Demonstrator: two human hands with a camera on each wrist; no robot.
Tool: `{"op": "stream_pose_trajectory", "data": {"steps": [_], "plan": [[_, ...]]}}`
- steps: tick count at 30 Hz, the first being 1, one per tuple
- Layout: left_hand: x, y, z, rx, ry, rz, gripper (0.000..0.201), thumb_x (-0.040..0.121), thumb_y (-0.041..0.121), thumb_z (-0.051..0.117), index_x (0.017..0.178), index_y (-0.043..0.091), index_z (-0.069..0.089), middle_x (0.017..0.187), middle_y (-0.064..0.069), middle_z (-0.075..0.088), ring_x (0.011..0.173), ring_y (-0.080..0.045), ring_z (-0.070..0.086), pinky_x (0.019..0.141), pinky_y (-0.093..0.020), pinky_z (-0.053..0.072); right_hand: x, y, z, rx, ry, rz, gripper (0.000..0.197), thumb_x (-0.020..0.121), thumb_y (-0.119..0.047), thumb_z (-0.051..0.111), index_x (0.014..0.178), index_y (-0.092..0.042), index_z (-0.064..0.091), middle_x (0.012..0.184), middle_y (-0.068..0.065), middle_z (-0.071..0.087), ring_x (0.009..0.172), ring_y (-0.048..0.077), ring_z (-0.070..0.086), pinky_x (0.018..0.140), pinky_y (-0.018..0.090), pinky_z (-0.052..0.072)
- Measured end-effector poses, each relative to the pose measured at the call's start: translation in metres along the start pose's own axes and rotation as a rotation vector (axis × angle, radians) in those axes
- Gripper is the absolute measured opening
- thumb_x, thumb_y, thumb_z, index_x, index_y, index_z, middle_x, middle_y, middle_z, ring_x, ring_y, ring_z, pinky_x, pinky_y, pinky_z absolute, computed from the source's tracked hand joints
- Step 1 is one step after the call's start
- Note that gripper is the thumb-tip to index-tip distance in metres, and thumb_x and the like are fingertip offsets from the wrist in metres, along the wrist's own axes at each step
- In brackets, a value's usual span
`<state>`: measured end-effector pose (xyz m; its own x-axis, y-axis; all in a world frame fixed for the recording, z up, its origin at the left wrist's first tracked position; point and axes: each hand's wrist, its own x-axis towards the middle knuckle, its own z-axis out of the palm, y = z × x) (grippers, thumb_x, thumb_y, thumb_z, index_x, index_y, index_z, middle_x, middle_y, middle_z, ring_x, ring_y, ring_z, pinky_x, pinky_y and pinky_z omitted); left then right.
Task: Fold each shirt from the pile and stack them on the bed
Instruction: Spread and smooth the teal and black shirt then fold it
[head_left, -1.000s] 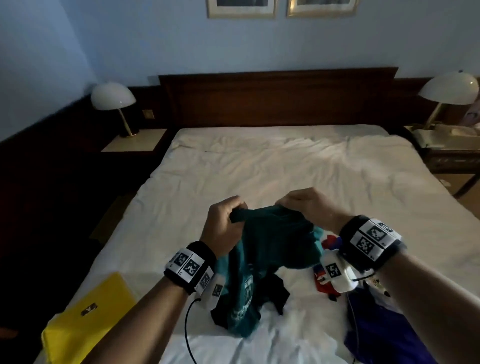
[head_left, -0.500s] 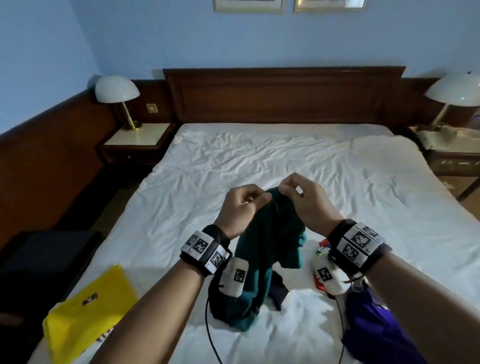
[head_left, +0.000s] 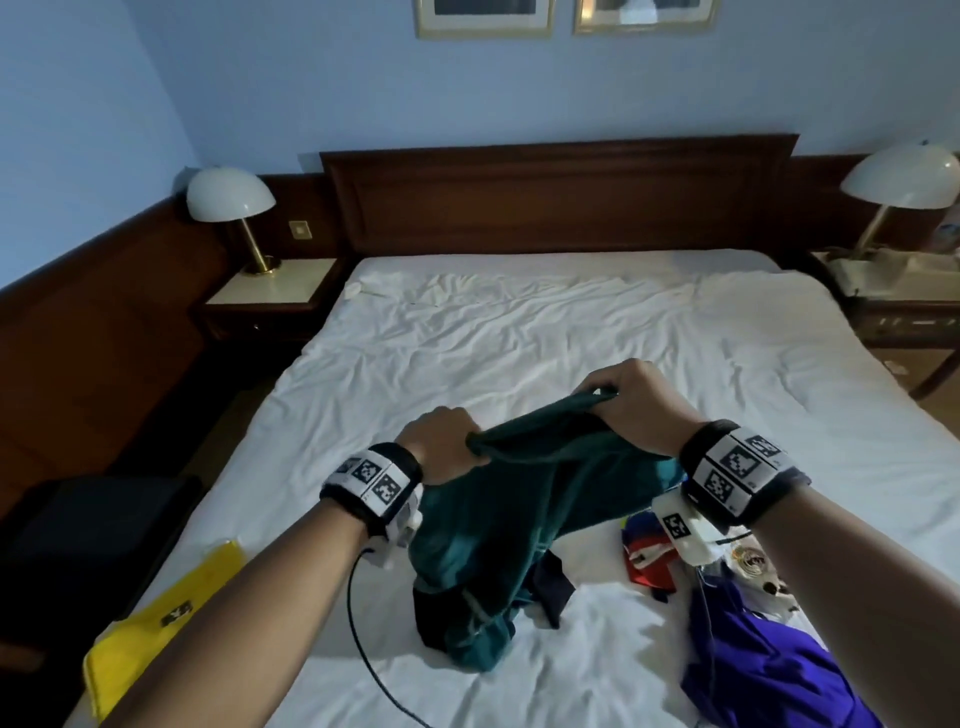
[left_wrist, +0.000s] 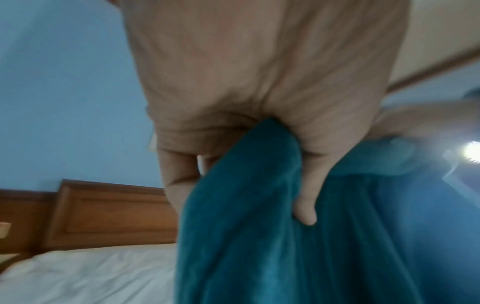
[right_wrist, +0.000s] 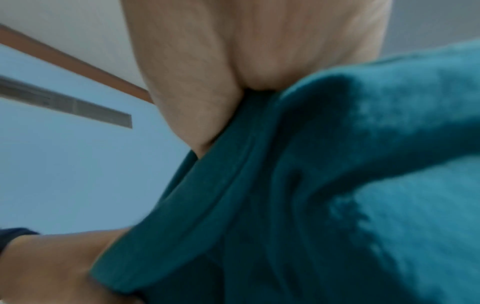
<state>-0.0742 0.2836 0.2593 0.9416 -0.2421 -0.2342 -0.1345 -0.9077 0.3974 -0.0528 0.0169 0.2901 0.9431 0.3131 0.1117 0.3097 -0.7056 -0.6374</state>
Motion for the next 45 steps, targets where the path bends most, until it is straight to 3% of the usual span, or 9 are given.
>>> {"op": "stream_pose_trajectory", "data": {"steps": [3, 8, 11, 14, 21, 27, 35, 41, 45], "plan": [[0.011, -0.017, -0.018, -0.361, 0.073, -0.116, 0.028, 0.095, 0.021, 0.072, 0.076, 0.001, 0.073, 0.061, 0.001, 0.060, 0.058, -0.015, 0.056, 0.057, -0.023, 0.043, 0.004, 0.006, -0.007, -0.131, -0.083, 0.015, 0.029, 0.086, -0.009, 0.068, 0.066, -0.031, 0.070, 0.065, -0.005, 0.065, 0.065, 0.019, 0.061, 0.058, 0.030, 0.051], [-0.005, -0.001, -0.054, -0.915, -0.029, 0.071, 0.020, 0.087, 0.022, 0.074, 0.100, 0.008, 0.081, 0.106, -0.015, 0.078, 0.107, -0.032, 0.072, 0.102, -0.036, 0.050, 0.011, 0.015, -0.022, -0.134, 0.004, 0.055, 0.022, 0.087, -0.013, 0.071, 0.065, -0.017, 0.068, 0.061, 0.002, 0.062, 0.062, 0.023, 0.059, 0.052, 0.031, 0.045], [-0.003, 0.023, -0.049, -0.719, -0.138, 0.099, 0.038, 0.091, 0.051, 0.069, 0.103, 0.017, 0.079, 0.108, -0.005, 0.078, 0.106, -0.020, 0.072, 0.107, -0.037, 0.048, 0.018, 0.007, -0.027, -0.071, 0.066, 0.016, 0.019, 0.083, -0.016, 0.075, 0.066, -0.014, 0.069, 0.062, 0.003, 0.063, 0.064, 0.023, 0.060, 0.055, 0.031, 0.045], [0.016, 0.049, -0.021, -0.409, -0.025, 0.094, 0.050, 0.080, 0.073, 0.069, 0.099, 0.027, 0.072, 0.085, 0.004, 0.071, 0.081, -0.012, 0.066, 0.079, -0.029, 0.051, 0.024, -0.011, -0.023, -0.040, 0.033, -0.052, 0.010, 0.077, -0.015, 0.077, 0.069, -0.020, 0.075, 0.068, -0.002, 0.068, 0.066, 0.019, 0.065, 0.058, 0.034, 0.053], [0.042, 0.032, 0.041, -0.347, 0.370, -0.080, 0.035, 0.081, 0.002, 0.059, 0.057, 0.025, 0.052, 0.059, 0.006, 0.057, 0.065, -0.023, 0.055, 0.053, -0.027, 0.038, 0.030, -0.011, -0.024, 0.022, 0.104, -0.141, 0.009, 0.079, -0.010, 0.078, 0.076, -0.018, 0.078, 0.058, -0.008, 0.054, 0.053, 0.007, 0.046, 0.046, 0.013, 0.036], [0.018, -0.069, 0.083, -0.125, 0.127, -0.500, 0.017, 0.085, 0.009, 0.055, 0.075, 0.015, 0.067, 0.088, -0.009, 0.072, 0.076, -0.027, 0.068, 0.060, -0.029, 0.046, 0.034, 0.048, -0.009, 0.012, 0.212, 0.053, 0.025, 0.086, -0.011, 0.070, 0.064, -0.004, 0.063, 0.054, 0.004, 0.050, 0.057, 0.024, 0.046, 0.051, 0.030, 0.032], [-0.013, -0.148, -0.006, -0.247, 0.824, -0.675, 0.016, 0.084, -0.001, 0.053, 0.078, 0.003, 0.066, 0.072, -0.017, 0.063, 0.080, -0.042, 0.065, 0.066, -0.038, 0.046, 0.021, 0.079, 0.025, -0.210, -0.258, 0.245, 0.025, 0.072, -0.028, 0.093, 0.071, -0.022, 0.068, 0.085, 0.008, 0.067, 0.072, 0.020, 0.059, 0.055, 0.025, 0.042], [-0.023, -0.194, -0.087, 0.076, 0.400, -0.628, 0.014, 0.083, 0.011, 0.067, 0.089, 0.017, 0.077, 0.093, -0.010, 0.073, 0.083, -0.034, 0.069, 0.074, -0.034, 0.057, 0.028, 0.068, 0.026, -0.111, 0.250, 0.479, 0.021, 0.083, 0.006, 0.058, 0.090, -0.002, 0.076, 0.083, 0.017, 0.061, 0.079, 0.035, 0.060, 0.077, 0.033, 0.052], [-0.032, -0.248, -0.110, 0.007, 0.454, -0.782, 0.020, 0.088, 0.016, 0.066, 0.100, 0.002, 0.073, 0.107, -0.023, 0.072, 0.093, -0.041, 0.070, 0.083, -0.042, 0.059, 0.035, 0.077, 0.024, 0.116, 0.353, 0.767, 0.005, 0.083, 0.006, 0.062, 0.086, 0.006, 0.066, 0.088, 0.028, 0.068, 0.079, 0.039, 0.071, 0.077, 0.049, 0.059]]}}
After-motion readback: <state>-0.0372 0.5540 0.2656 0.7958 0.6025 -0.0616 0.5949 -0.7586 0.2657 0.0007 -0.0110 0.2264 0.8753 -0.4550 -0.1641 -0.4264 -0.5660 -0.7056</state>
